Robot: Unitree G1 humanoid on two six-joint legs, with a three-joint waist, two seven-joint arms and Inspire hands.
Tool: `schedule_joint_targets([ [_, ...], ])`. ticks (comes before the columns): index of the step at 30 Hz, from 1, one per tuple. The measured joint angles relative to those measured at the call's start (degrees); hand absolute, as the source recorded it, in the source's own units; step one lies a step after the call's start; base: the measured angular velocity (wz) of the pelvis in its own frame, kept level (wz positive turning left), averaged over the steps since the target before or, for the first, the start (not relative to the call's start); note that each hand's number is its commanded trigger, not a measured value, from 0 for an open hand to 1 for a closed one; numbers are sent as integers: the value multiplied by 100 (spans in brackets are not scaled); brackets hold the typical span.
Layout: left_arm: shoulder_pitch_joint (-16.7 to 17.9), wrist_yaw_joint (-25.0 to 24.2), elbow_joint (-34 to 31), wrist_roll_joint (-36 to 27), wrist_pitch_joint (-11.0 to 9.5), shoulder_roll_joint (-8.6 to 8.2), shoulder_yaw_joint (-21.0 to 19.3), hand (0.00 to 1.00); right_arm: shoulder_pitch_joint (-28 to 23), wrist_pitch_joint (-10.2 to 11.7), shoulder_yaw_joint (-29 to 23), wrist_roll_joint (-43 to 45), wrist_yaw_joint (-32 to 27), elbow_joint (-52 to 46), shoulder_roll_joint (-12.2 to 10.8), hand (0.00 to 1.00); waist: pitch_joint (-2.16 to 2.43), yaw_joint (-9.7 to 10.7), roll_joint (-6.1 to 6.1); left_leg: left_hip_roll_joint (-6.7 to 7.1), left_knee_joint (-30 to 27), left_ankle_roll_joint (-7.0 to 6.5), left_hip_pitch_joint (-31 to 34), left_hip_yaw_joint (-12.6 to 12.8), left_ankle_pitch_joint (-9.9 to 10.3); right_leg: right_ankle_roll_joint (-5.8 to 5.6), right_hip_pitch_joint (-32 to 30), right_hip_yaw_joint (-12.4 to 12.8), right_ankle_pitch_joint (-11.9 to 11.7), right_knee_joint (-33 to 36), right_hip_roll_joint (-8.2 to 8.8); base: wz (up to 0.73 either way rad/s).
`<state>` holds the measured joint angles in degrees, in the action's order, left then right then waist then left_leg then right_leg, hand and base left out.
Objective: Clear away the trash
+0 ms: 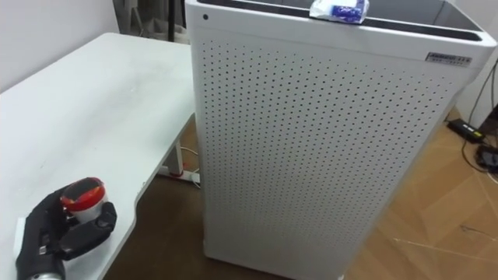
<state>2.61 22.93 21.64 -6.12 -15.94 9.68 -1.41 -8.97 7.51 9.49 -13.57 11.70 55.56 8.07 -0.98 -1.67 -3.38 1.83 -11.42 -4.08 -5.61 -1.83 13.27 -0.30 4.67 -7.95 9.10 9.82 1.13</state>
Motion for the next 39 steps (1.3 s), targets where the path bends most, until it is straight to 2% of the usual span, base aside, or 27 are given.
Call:
schedule_joint_targets([
  [4,2,-141,-155,3,88,0,-1,100,16,-8,-11,3,-43,-22,6,100,15,-11,-17,-7,-9,12,40,-18,9,5,-42,-5,-5,16,-1,0],
  [6,2,-261,-564,6,159,1,51,100,107,-13,-16,2,-61,-75,17,100,27,-22,-28,-12,-38,12,122,-3,8,12,-107,-23,-29,9,36,0],
  [11,4,-759,-1616,3,172,1,210,100,417,-10,-143,3,-83,-82,19,100,41,-9,-48,-7,-37,10,94,27,6,10,-90,-12,-30,8,46,-1],
  [15,14,-1223,-2279,11,177,-2,368,100,450,-10,-189,3,-206,-542,25,100,43,-4,-46,-11,-42,10,95,37,6,10,-109,-10,-30,0,45,0],
  [23,67,-2128,-2377,-22,334,34,844,100,468,11,-185,63,-431,-1412,33,100,41,34,-52,-16,-27,11,19,116,6,10,-73,65,-30,5,39,-4],
  [27,96,-2459,-2525,-24,354,53,1080,100,538,16,-173,53,-718,-1436,33,100,40,64,-48,-17,-32,11,10,181,6,5,-92,136,-33,18,35,-9],
  [31,247,-2683,-2529,4,357,48,1121,100,539,12,-175,88,-936,-1440,34,100,39,122,-24,-27,-32,11,18,259,7,5,-140,198,-33,56,24,-9],
  [35,416,-2911,-2528,18,504,52,1167,100,539,3,-175,139,-1043,-1603,45,100,39,165,30,-32,-40,11,39,323,7,5,-225,296,-33,120,15,-13],
  [39,439,-3212,-2528,1,583,74,1246,100,542,2,-169,134,-1094,-1842,44,100,22,204,82,-32,-96,11,90,346,7,5,-281,306,-33,196,22,-3],
])
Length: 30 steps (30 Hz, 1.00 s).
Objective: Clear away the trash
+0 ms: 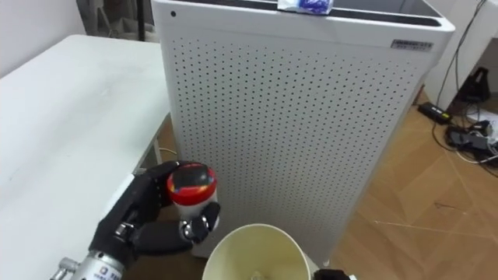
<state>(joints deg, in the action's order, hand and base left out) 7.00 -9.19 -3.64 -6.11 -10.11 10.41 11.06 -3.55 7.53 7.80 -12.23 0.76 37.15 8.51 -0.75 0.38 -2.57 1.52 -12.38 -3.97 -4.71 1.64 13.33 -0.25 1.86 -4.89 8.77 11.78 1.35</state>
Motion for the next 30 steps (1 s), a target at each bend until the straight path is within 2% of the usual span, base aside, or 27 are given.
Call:
schedule_joint_targets([
  [4,42,-126,2,1,80,58,175,100,88,0,4,-43,-56,-117,0,100,-18,34,64,2,-30,-1,56,-7,2,-1,-100,-1,2,112,8,1],
  [11,217,-587,43,-4,283,46,592,100,144,-14,15,-161,-52,-130,-8,100,-14,117,88,-2,-42,-2,166,73,0,0,-279,13,2,264,10,-5],
  [12,225,-683,43,-4,327,44,658,83,143,-18,27,-162,-53,-130,-8,100,-14,127,94,-5,-43,-3,177,94,0,0,-306,17,3,294,10,-10],
  [13,225,-721,43,-4,351,46,692,56,143,-18,41,-163,-53,-131,-8,100,-13,132,95,-5,-47,-3,189,99,0,0,-315,17,2,294,10,-6],
  [14,225,-785,44,-3,388,44,747,0,144,-19,65,-163,-52,-130,-13,100,-12,165,96,-5,-44,-3,210,111,0,0,-344,22,2,299,12,-3],
  [18,259,-951,46,4,519,27,838,0,143,-96,231,-141,-18,-154,-27,100,-4,242,111,-11,-39,-3,234,145,0,0,-393,38,2,307,5,-3],
  [22,280,-1017,100,-1,559,-30,892,0,144,-163,271,-139,-30,-164,-50,100,-3,269,114,-10,-42,-5,255,156,-2,0,-430,69,3,311,5,-2],
  [29,277,-1054,164,-4,703,-111,1241,0,204,-232,467,-93,-111,-180,-50,100,-6,283,110,-3,-32,-11,320,168,-6,-1,-525,94,3,308,6,-1],
  [30,277,-1044,169,-4,730,-109,1267,0,202,-328,501,-65,-103,-177,-50,100,-7,292,115,-3,-33,-12,333,168,-8,-1,-535,88,3,309,7,0],
])
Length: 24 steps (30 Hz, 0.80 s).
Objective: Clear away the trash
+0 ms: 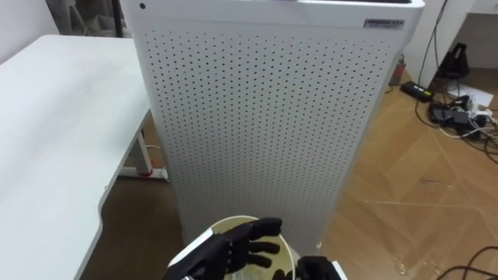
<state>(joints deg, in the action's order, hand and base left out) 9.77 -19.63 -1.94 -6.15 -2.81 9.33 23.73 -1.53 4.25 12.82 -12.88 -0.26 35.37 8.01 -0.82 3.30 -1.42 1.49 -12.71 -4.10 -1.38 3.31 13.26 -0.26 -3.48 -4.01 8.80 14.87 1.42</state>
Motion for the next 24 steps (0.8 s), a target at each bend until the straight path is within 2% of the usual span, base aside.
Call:
schedule_joint_targets([
  [2,0,25,0,3,4,22,30,0,0,-124,20,3,-4,20,-1,100,0,1,3,0,-1,0,22,1,0,0,-28,2,0,11,-2,0],
  [10,-4,371,-4,82,19,73,-10,0,36,-125,-107,-57,-233,-12,47,100,2,78,0,5,-11,-3,71,165,-1,-1,-155,81,0,81,4,-8],
  [15,-6,776,-136,588,-5,79,-277,0,3,-123,-106,-58,-240,-64,67,100,2,116,6,0,-1,-3,44,202,-1,0,-157,165,0,86,-12,-5],
  [17,-21,901,-172,756,-132,49,-363,0,4,-122,-129,-50,-200,-63,74,100,3,118,20,-2,18,-3,1,246,-1,0,-154,166,0,107,-16,-9],
  [18,-20,1009,-176,878,-219,22,-434,0,-4,-122,-177,-52,-163,-63,75,100,4,113,30,-8,48,-3,-41,315,-1,0,-160,171,0,126,-35,-17],
  [19,-21,1069,-188,932,-233,12,-476,0,-17,-121,-214,-50,-132,-69,75,100,7,112,35,-11,55,-3,-56,350,-1,1,-170,173,0,140,-57,-28],
  [22,-18,1381,-474,1309,-275,29,-760,0,-90,-111,-349,-51,-1,-128,69,100,8,42,39,-38,92,-2,-154,673,0,13,-272,182,-8,296,-71,-57],
  [24,-28,1689,-643,1669,-526,12,-1133,0,-125,-102,-359,-56,62,-151,68,100,8,-67,39,-79,204,5,-324,1005,16,75,-351,174,-46,390,-91,-83],
])
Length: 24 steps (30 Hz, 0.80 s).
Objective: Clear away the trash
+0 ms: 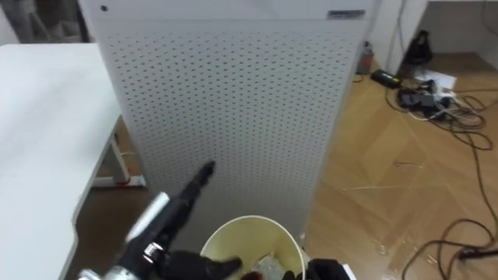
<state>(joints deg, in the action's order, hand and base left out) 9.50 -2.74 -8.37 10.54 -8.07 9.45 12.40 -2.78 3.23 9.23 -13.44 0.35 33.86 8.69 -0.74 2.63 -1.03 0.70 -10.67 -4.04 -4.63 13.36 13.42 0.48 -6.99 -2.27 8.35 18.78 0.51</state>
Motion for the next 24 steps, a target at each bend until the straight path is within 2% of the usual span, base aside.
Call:
schedule_joint_targets([
  [3,-4,498,-154,391,-211,12,-295,0,-121,59,-94,3,54,2,19,100,9,28,-16,-33,29,14,-86,120,34,57,16,-243,-38,1,26,-35],
  [8,-3,1141,-290,816,-514,13,-319,0,-291,102,-200,15,112,59,66,100,11,10,-32,-67,12,37,-111,205,47,88,12,-273,-57,-4,-1,-9],
  [10,-4,1357,-290,848,-592,16,-330,0,-290,102,-202,15,138,81,68,100,9,-7,-36,-111,-15,71,-114,271,66,128,8,-393,-81,-18,-20,-21],
  [13,-8,1645,-290,911,-647,19,-376,0,-303,150,-193,28,347,120,63,100,2,-124,-25,-229,-139,167,-172,490,159,260,18,-726,-87,-30,-71,-38],
  [15,-11,1872,-289,1041,-726,61,-483,0,-296,255,-165,28,482,213,36,100,-7,-156,-40,-404,-735,323,-29,736,323,381,8,-702,38,35,-168,-36],
  [16,-11,1920,-289,1040,-738,71,-506,0,-296,306,-142,28,492,271,31,100,-12,-178,-74,-432,-1042,336,70,810,330,435,6,-629,113,70,-173,-46],
  [17,-8,2023,-289,1039,-750,67,-566,0,-305,350,-139,24,534,361,40,100,-17,-228,-77,-549,-1832,347,338,756,318,430,31,-446,175,109,-210,-66],
  [18,-4,2132,-287,1037,-817,32,-602,0,-311,361,-139,26,550,415,75,100,-45,-339,-25,-635,-2586,351,682,447,246,512,127,-157,163,140,-295,-73],
  [19,7,2187,-286,1038,-862,31,-607,0,-321,361,-140,32,539,426,76,100,-66,-399,-54,-596,-2849,350,847,160,241,536,145,-32,184,175,-326,-64],
  [20,-1,2245,-286,1040,-939,25,-593,0,-351,362,-148,34,509,429,74,100,-39,-414,-22,-454,-2894,301,1153,-282,280,552,186,130,217,182,-368,-45],
  [21,-23,2260,-287,1040,-1068,27,-591,0,-354,362,-154,36,452,493,84,100,-43,-448,-47,-315,-2755,320,1518,-497,267,538,192,298,251,192,-366,-47],
  [22,-22,2274,-287,1040,-1138,28,-592,0,-352,364,-157,36,439,551,96,100,-33,-484,-64,-253,-2588,336,1667,-568,252,537,199,402,254,191,-369,-69],
  [23,-23,2370,-286,1039,-1267,20,-594,0,-370,363,-154,36,424,633,127,100,-25,-615,-72,-98,-2040,465,1921,-791,74,558,212,557,256,196,-371,-73],
  [24,-23,2471,-285,1061,-1380,17,-612,0,-420,363,-154,37,384,642,137,100,-18,-650,-58,1,-1374,497,2132,-1054,-223,581,214,580,298,233,-375,-63],
])
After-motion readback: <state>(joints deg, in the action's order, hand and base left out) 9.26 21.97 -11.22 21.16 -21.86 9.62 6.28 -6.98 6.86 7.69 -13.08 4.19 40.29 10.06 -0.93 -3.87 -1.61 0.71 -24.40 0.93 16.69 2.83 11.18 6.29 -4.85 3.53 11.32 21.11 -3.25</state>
